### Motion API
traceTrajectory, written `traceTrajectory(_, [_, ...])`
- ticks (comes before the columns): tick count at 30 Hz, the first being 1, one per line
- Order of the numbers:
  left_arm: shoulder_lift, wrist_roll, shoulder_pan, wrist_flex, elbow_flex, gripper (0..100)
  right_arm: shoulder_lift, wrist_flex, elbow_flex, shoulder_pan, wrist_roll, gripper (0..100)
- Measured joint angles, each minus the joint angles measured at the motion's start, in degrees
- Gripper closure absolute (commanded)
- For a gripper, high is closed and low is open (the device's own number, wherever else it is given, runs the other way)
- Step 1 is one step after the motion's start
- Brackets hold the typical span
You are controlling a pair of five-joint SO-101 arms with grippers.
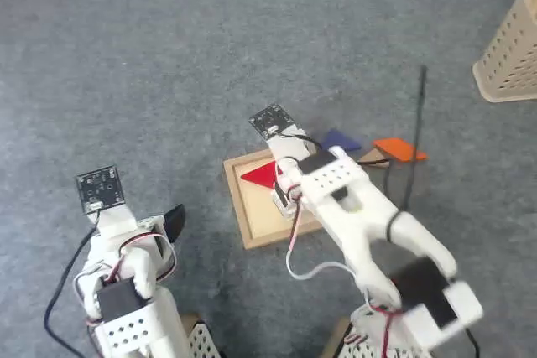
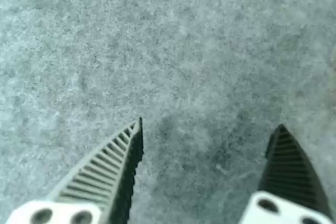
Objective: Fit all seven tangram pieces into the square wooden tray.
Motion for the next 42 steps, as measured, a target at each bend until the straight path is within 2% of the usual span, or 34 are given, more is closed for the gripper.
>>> traceTrajectory(15, [0.0,0.0,0.0,0.0,0.0,65,14.9,0.0,-15.4,0.2,0.0,95.1])
traceTrajectory(23, [0.0,0.0,0.0,0.0,0.0,65,15.1,0.0,-17.5,0.1,-3.5,94.8])
traceTrajectory(32, [0.0,0.0,0.0,0.0,0.0,65,17.6,-7.6,-18.0,0.1,-3.8,95.0])
traceTrajectory(42, [0.0,0.0,0.0,0.0,0.0,65,15.4,-6.7,-18.0,0.1,-3.8,95.0])
